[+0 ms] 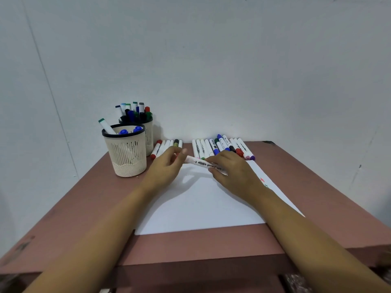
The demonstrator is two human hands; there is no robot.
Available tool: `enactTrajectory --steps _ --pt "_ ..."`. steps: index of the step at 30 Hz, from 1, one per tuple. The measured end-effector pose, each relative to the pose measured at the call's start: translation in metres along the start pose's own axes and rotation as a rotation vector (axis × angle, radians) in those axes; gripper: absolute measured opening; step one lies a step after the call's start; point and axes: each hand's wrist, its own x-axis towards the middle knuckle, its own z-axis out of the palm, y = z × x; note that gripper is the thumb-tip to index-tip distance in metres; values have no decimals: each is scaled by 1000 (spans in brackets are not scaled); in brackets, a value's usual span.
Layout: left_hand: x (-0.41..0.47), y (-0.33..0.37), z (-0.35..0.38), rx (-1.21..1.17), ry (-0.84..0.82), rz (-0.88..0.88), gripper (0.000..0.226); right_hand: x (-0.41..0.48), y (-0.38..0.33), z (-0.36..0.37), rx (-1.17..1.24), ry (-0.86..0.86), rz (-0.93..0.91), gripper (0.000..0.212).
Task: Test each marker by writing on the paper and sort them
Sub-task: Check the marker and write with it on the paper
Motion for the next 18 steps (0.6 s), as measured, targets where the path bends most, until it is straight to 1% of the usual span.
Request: enactTrajectory --steps 1,2,3,5,7,8,12,14,16,18 --pt "0 -3 -1 203 10 48 39 0 1 -1 -22 8 38 25" --pt "-1 -6 -2 383 -17 79 40 0 2 -4 -37 15 98 25" --pt "-2 -9 -3 521 -85 79 43 -1 4 -6 -50 16 168 26" --pt "-2 -14 -3 654 -271 17 51 -1 9 -14 -101 8 295 28" --pt "-2 -19 -2 698 -412 -65 55 -1 16 -25 -142 -2 408 28" --pt "-1 -22 -2 713 -445 -93 55 -1 21 -32 -143 0 467 27" --pt "-1 -23 0 735 -439 -92 53 -9 45 -62 -161 15 645 16" --pt "-1 -22 0 738 -433 -89 53 -17 55 -74 -192 -5 751 19" --pt "-2 -22 0 743 -433 -84 53 -28 65 -81 -275 -34 850 15" --pt "-1 -23 -1 737 -427 -78 53 -37 72 -83 -371 -73 896 11"
